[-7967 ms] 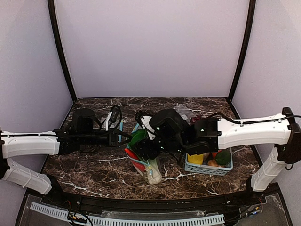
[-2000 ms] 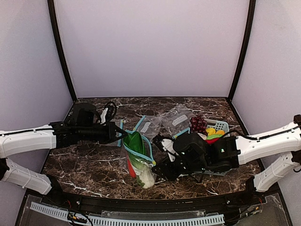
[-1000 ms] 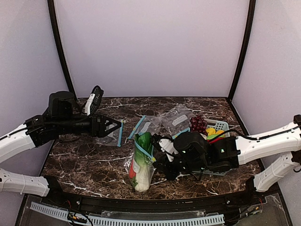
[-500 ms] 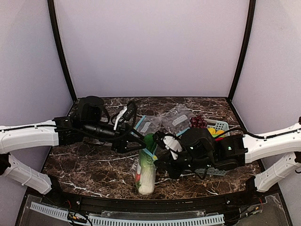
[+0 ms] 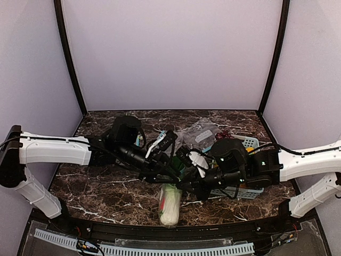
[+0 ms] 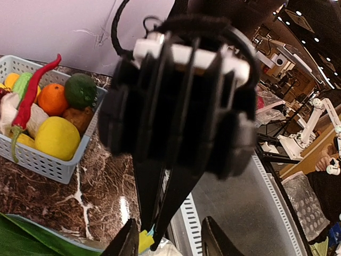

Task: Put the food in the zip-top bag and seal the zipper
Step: Hold the zipper from the zipper food storage bag.

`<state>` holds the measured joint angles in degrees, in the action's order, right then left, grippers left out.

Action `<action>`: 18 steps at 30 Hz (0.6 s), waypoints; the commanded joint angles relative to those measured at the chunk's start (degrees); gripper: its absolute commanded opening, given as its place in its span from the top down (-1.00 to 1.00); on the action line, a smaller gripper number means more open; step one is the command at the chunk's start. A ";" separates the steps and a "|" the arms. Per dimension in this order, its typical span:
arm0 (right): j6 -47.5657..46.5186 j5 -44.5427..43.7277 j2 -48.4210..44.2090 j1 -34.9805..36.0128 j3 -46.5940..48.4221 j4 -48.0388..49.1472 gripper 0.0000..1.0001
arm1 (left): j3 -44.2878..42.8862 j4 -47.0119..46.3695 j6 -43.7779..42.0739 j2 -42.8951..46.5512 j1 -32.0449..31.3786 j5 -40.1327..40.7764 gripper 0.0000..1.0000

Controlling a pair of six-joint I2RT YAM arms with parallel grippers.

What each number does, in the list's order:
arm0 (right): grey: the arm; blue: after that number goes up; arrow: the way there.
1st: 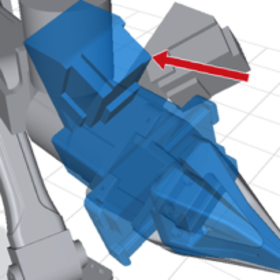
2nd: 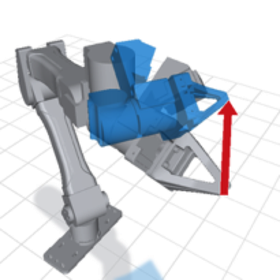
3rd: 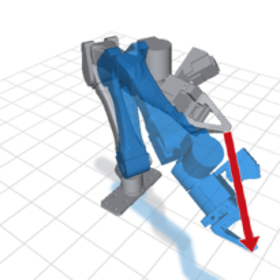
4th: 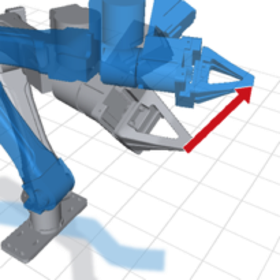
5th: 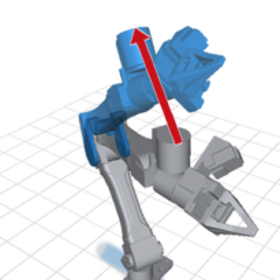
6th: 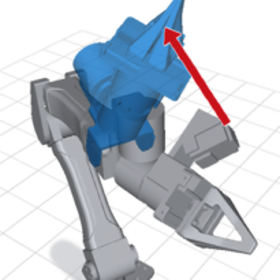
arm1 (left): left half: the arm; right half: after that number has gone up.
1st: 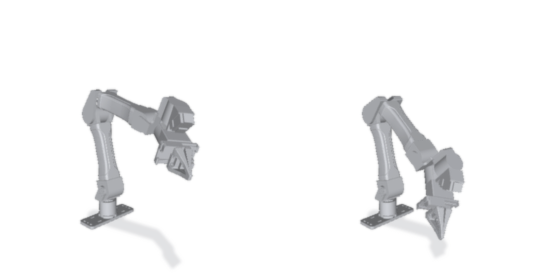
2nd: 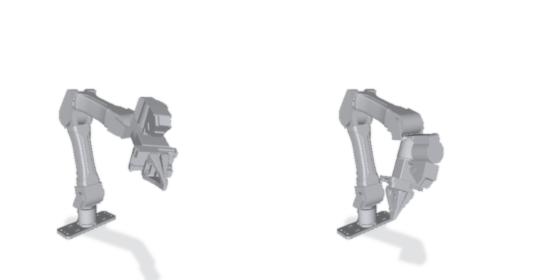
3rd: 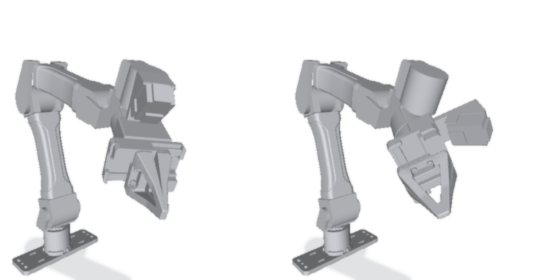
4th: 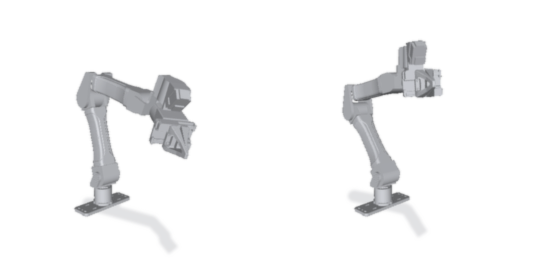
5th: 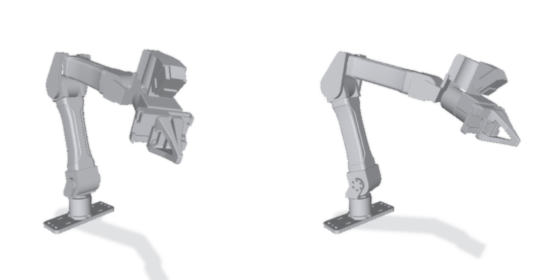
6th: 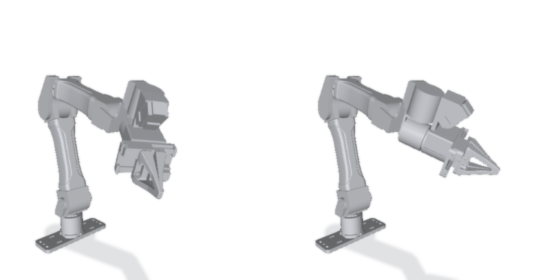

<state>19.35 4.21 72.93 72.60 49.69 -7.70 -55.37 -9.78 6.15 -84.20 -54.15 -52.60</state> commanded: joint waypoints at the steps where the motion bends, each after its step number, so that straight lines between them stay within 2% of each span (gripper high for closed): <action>1: -0.18 2.76 -1.73 -1.02 -0.82 2.96 1.00 | -1.70 -0.68 -1.27 -1.81 -1.09 -5.02 0.23; 9: 0.11 4.96 -2.24 -1.60 -1.15 3.33 1.00 | -2.79 2.39 -3.39 -4.23 -1.18 -4.30 0.30; 18: 0.31 6.10 -2.27 -1.81 -1.17 3.31 1.00 | -3.50 5.39 -5.79 -5.26 -1.14 -1.75 0.24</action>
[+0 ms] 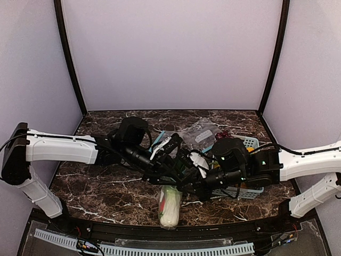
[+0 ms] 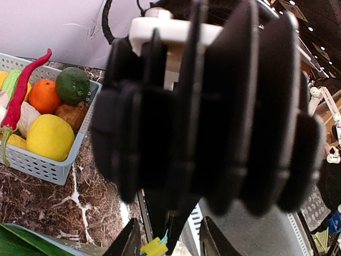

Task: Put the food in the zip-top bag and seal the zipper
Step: Hold the zipper from the zipper food storage bag, then zip the zipper of the food storage bag.

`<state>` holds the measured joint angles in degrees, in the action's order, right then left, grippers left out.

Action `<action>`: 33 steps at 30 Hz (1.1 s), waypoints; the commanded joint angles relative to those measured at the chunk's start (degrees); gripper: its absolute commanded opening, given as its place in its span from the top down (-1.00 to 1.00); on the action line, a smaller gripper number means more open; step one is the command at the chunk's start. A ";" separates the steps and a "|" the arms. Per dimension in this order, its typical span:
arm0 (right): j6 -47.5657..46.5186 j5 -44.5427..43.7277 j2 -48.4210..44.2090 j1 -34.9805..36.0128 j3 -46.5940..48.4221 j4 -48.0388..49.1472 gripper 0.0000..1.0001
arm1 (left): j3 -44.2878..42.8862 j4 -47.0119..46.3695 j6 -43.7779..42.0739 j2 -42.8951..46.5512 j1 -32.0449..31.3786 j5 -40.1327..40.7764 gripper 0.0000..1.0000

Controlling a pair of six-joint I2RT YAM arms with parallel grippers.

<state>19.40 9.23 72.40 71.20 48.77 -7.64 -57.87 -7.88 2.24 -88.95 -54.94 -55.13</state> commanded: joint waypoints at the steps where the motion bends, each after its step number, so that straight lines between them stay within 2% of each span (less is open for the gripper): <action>1: 0.32 1.16 -1.86 -0.43 -0.26 3.33 1.00 | -0.97 3.66 -2.63 -0.50 -0.35 1.05 0.24; 7: 0.46 1.72 -2.25 -0.45 -0.50 3.64 1.00 | -0.01 2.35 -2.80 -1.47 -0.40 1.32 0.12; 14: 0.96 1.44 -2.86 -0.62 -1.17 3.70 1.00 | 0.02 2.22 -2.82 -1.38 -0.12 2.09 0.36; 28: 3.17 -5.41 -5.51 -1.60 -2.06 1.80 1.00 | -1.52 10.74 -4.84 0.23 0.11 4.39 0.92; 33: 3.23 -8.76 -5.07 -1.72 -1.11 -0.07 1.00 | -2.57 15.14 -7.09 1.62 0.14 7.16 0.99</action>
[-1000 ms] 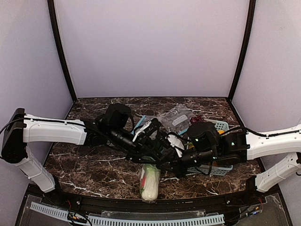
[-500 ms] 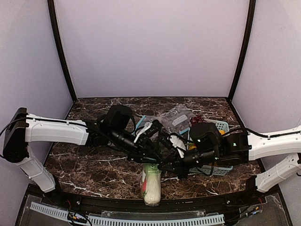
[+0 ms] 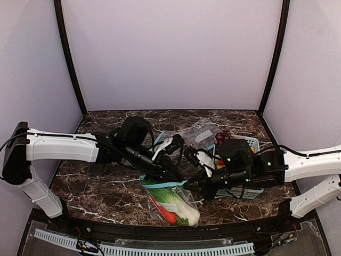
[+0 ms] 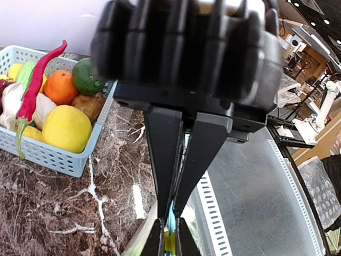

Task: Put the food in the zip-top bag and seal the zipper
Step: Zip the zipper of the food storage bag.

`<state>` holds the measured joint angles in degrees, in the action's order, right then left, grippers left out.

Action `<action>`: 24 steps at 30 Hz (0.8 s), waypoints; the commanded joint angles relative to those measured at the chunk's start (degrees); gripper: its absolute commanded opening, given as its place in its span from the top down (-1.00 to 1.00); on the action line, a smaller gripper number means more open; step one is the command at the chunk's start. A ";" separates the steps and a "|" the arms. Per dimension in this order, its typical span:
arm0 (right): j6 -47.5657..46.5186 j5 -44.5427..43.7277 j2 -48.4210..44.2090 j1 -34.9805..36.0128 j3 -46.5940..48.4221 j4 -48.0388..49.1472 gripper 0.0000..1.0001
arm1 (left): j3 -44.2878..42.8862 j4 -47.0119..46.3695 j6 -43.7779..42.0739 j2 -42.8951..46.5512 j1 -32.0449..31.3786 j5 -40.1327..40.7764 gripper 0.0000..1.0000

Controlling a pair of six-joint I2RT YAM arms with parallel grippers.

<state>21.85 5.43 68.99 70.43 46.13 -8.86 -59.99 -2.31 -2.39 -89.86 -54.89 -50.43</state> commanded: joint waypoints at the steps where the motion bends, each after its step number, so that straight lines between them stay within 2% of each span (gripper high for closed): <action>1: 0.73 -5.14 -1.41 -0.92 1.85 0.48 1.00 | -0.87 11.17 -2.93 2.70 0.12 3.02 0.99; 12: 0.16 -10.27 -2.06 -1.18 2.51 -3.33 1.00 | -0.24 18.11 -6.03 4.70 0.86 6.30 0.99; 24: 2.09 -15.01 -0.65 -1.99 2.39 -3.42 1.00 | 3.86 19.62 -4.32 10.11 3.16 7.97 0.99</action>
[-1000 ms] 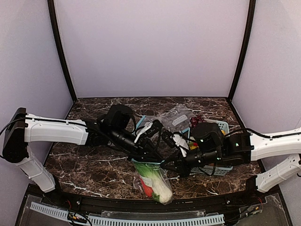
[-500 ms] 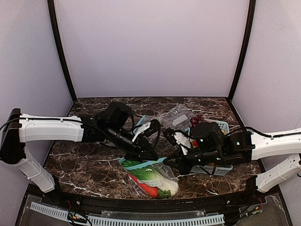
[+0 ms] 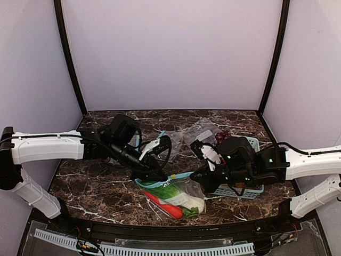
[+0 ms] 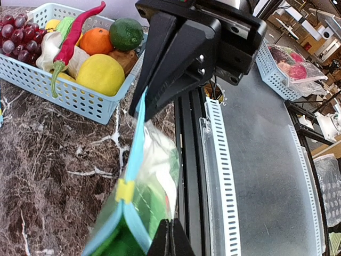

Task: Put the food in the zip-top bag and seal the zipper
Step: Zip the zipper of the food storage bag, then pass from the right arm to the left

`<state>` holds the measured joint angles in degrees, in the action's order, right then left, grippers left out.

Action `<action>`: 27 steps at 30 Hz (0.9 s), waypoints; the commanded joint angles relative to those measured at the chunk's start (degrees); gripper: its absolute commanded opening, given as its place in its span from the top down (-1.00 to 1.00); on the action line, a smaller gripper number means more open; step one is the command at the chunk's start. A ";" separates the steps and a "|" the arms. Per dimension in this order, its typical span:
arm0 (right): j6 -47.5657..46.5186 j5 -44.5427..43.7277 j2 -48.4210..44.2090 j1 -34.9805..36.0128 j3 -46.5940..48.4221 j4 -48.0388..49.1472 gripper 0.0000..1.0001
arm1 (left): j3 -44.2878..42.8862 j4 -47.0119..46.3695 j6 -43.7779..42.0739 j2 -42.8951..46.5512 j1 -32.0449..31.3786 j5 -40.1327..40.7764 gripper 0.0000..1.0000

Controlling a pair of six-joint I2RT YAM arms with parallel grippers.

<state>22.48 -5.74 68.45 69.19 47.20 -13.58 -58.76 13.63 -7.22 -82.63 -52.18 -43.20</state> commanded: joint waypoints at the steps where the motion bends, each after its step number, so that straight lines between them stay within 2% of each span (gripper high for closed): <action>1: 1.46 -3.74 0.04 -0.85 1.33 1.49 1.00 | 3.10 3.64 0.70 3.74 0.47 1.14 0.99; 6: -1.21 3.15 -0.16 -0.96 -0.01 6.96 1.00 | 5.41 2.66 2.40 6.33 0.56 2.34 0.98; 10: -3.58 8.75 -0.85 -1.01 -0.64 8.15 1.00 | 3.49 1.40 3.01 7.10 0.72 1.89 0.50; 12: -3.99 10.56 -0.94 -0.99 -0.62 8.12 1.00 | 2.00 1.08 2.02 6.05 1.43 1.20 0.10; 16: -4.58 14.61 -0.50 -0.99 -0.34 8.65 1.00 | -1.55 0.38 0.54 2.73 3.79 -3.51 -0.25; 19: -4.56 15.65 -0.16 -0.99 -0.53 8.97 1.00 | -4.54 -0.03 -1.87 0.42 4.58 -5.23 -0.35; 27: -4.62 19.14 -0.25 -1.10 -0.53 10.09 1.00 | -10.54 0.66 -6.82 -7.77 3.64 -12.54 -0.42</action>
<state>18.48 10.11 68.58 68.49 46.89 -7.40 -66.87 13.58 -10.39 -87.64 -47.64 -50.63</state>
